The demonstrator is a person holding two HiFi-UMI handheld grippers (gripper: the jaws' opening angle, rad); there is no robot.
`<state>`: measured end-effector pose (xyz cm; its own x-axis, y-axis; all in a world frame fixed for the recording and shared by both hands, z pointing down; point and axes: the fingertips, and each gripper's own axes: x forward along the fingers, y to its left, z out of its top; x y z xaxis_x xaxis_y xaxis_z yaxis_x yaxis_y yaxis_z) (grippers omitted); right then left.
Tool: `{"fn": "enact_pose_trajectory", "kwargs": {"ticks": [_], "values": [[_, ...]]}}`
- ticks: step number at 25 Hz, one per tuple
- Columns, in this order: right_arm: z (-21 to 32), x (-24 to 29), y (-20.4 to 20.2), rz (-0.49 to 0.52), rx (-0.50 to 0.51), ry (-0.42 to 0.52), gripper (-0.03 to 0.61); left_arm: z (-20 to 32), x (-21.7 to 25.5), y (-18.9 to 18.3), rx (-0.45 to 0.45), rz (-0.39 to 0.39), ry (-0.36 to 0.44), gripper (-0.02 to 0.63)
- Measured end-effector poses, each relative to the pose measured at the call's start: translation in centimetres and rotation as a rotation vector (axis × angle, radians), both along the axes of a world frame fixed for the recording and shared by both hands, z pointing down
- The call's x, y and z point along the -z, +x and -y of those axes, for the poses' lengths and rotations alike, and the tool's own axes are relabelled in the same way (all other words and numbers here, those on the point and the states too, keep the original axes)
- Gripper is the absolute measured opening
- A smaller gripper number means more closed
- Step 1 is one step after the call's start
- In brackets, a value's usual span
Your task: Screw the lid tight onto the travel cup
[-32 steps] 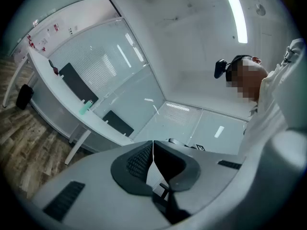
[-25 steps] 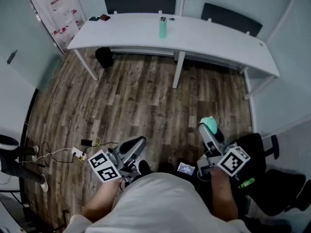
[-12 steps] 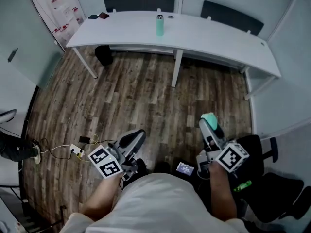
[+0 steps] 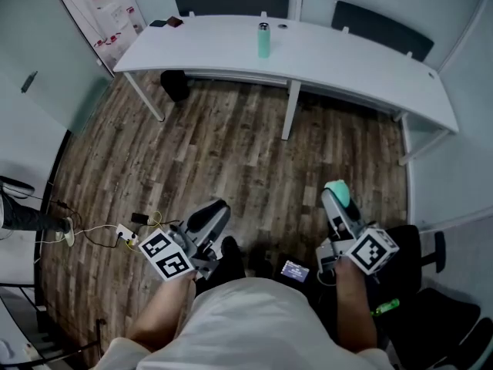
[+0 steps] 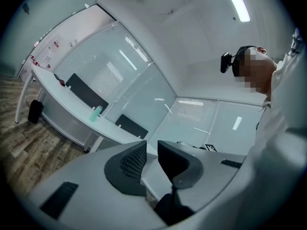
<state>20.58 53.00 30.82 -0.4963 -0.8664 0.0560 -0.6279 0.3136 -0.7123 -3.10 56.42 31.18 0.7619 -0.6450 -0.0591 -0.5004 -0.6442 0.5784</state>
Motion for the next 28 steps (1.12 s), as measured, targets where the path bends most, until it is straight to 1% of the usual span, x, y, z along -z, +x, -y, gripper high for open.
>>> {"fn": "enact_pose_trajectory", "kwargs": {"ticks": [2,3,6,9,14,18,23,28], "values": [[1.4,-0.2,-0.8,-0.003,0.006,-0.005,0.319,1.6,-0.1,-0.6,-0.001,-0.001,0.007,0.101],[2.2,-0.4,-1.3,-0.007,0.006,-0.008,0.319,2.6,-0.2,-0.9,-0.005,-0.004,0.012,0.107],[5.0,-0.7,-2.5,-0.02,-0.006,-0.012,0.319,5.9,-0.8,-1.8,-0.023,-0.012,0.02,0.114],[8.4,-0.6,-4.1,-0.022,-0.027,-0.023,0.319,9.7,-1.1,-3.2,-0.044,-0.021,0.012,0.117],[14.1,0.6,-7.5,-0.034,-0.04,-0.005,0.319,15.8,-0.4,-6.0,-0.077,-0.032,0.021,0.132],[17.8,0.9,-9.9,-0.048,-0.051,0.004,0.319,19.8,-0.8,-8.2,-0.089,-0.007,0.016,0.146],[21.4,1.6,-12.2,-0.059,-0.066,0.022,0.319,23.1,-1.1,-10.4,-0.112,0.012,0.022,0.15],[24.1,1.8,-13.5,-0.085,-0.071,0.015,0.319,25.4,-1.2,-11.5,-0.129,-0.001,0.02,0.15]]}}
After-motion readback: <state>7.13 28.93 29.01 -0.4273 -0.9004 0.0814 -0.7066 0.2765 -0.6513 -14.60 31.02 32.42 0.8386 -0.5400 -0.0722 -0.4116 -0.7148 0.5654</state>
